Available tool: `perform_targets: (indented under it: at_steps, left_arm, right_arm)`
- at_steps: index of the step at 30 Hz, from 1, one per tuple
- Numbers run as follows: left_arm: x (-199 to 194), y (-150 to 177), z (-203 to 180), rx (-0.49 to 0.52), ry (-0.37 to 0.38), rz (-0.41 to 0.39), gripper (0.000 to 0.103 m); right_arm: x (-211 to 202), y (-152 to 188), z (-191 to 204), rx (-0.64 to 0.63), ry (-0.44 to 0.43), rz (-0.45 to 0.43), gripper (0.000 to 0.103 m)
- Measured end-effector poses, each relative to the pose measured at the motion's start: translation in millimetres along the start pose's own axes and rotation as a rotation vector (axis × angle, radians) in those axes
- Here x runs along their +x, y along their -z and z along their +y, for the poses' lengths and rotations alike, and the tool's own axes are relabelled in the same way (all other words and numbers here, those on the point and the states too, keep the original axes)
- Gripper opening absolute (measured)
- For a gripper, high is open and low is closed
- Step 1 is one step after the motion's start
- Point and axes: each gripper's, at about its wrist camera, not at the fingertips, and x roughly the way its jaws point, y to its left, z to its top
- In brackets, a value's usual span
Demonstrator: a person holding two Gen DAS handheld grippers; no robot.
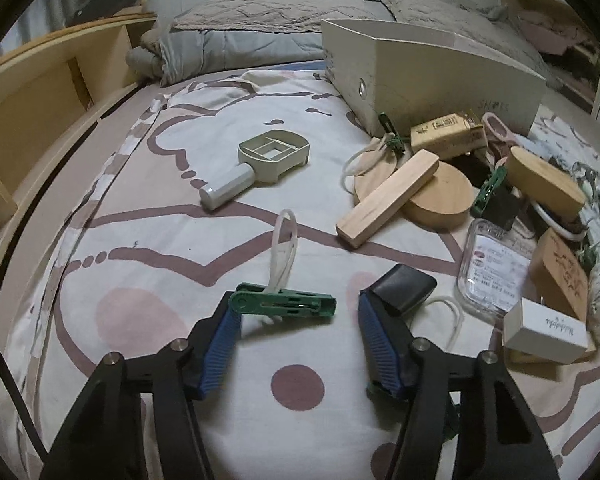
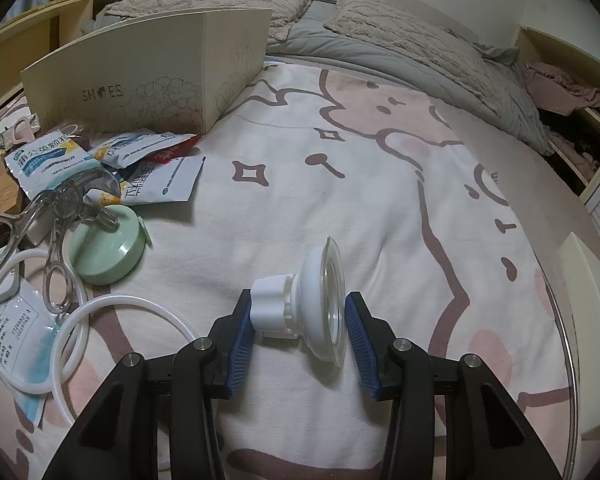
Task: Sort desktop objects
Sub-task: 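Close the left tool on the green clothespin while the right tool grips the clear cup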
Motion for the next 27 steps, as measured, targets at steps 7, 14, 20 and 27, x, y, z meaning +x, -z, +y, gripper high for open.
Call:
perform_targets:
  at_steps: [7, 14, 20, 27]
  left_arm:
    - [4, 0, 4, -0.024, -0.027, 0.014, 0.056]
    - [5, 0, 6, -0.036, -0.034, 0.013, 0.036]
    - [5, 0, 8, -0.041, -0.034, 0.01, 0.027]
    - [4, 0, 12, -0.067, -0.041, 0.007, 0.026]
  right_arm:
    - [0, 0, 0, 0.001, -0.001, 0.0, 0.046]
    - [0, 0, 0, 0.002, -0.002, 0.0, 0.046]
    - [0, 0, 0, 0.006, -0.003, -0.008, 0.046]
    - [1, 0, -1, 0.009, -0.007, -0.011, 0.045]
